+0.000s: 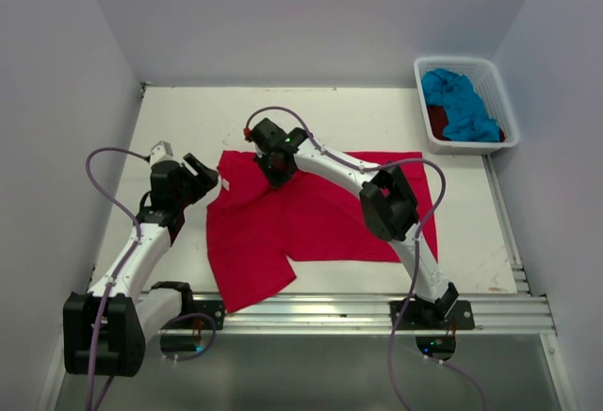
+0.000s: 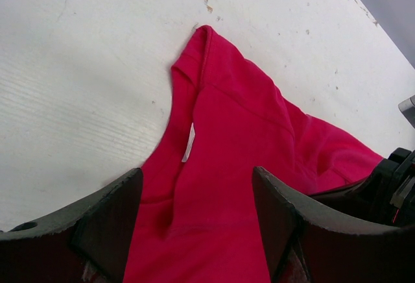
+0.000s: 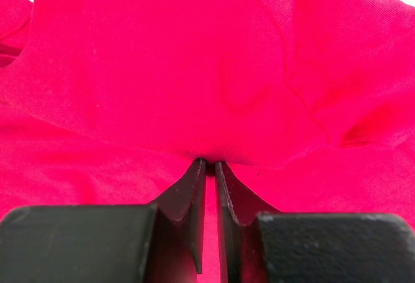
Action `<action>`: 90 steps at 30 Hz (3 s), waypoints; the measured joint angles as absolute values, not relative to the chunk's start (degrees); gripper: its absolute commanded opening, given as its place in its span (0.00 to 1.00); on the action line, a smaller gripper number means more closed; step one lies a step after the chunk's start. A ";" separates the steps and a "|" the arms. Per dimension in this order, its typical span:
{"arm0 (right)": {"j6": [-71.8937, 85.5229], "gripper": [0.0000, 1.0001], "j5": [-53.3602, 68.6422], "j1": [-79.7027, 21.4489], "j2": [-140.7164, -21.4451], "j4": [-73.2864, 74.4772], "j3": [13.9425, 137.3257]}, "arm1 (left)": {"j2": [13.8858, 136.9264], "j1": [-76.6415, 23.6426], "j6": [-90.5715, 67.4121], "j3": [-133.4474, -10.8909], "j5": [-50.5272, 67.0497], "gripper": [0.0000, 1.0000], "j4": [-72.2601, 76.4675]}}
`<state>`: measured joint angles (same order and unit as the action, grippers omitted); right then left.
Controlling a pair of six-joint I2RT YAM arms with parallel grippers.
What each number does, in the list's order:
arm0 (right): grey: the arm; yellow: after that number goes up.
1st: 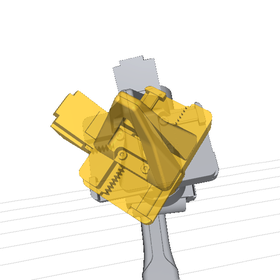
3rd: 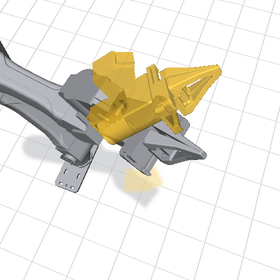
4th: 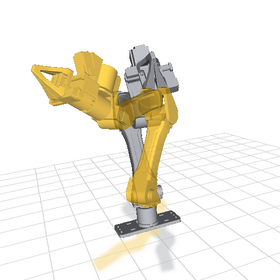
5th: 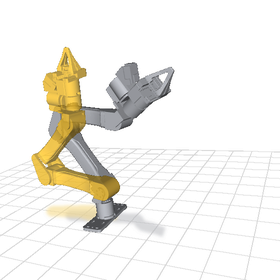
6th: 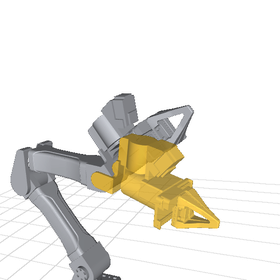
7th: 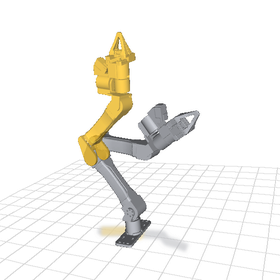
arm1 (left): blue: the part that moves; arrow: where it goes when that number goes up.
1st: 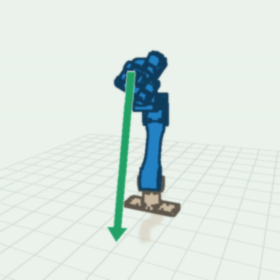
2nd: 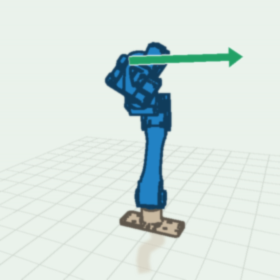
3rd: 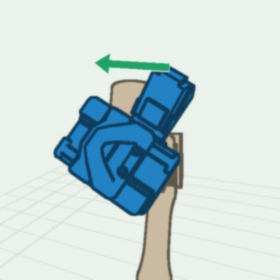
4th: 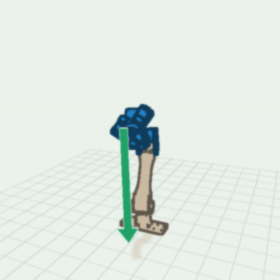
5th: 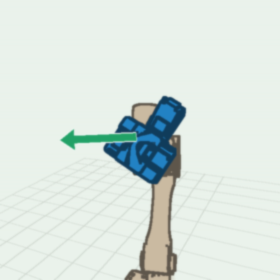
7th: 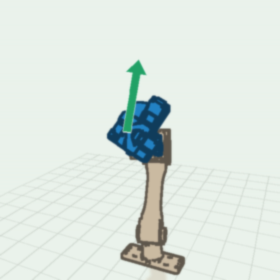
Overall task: Fold and stack the t-shirts
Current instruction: Fold the flattened tshirt in 1/3 of the way
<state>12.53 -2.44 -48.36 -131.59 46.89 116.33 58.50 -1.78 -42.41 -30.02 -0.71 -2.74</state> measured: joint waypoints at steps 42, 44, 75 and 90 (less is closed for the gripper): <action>12.25 0.26 -2.15 -48.36 -131.61 47.20 116.33 | 58.48 -1.78 -42.39 -30.00 -0.75 0.72 -2.74; 12.21 0.26 -2.13 -48.36 -131.61 47.20 116.33 | 58.48 -1.78 -42.39 -30.00 -0.75 0.72 -2.74; 12.82 0.27 1.80 -48.36 -136.92 47.42 121.38 | 57.89 -1.78 -42.35 -30.00 -0.91 0.72 -2.76; 12.78 0.27 -0.99 -48.36 -137.78 47.37 121.36 | 57.45 -1.78 -42.28 -30.00 -1.06 0.72 -2.90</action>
<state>12.78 -0.99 -48.36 -137.78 47.37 121.36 57.45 -1.78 -42.28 -30.00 -1.06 -2.90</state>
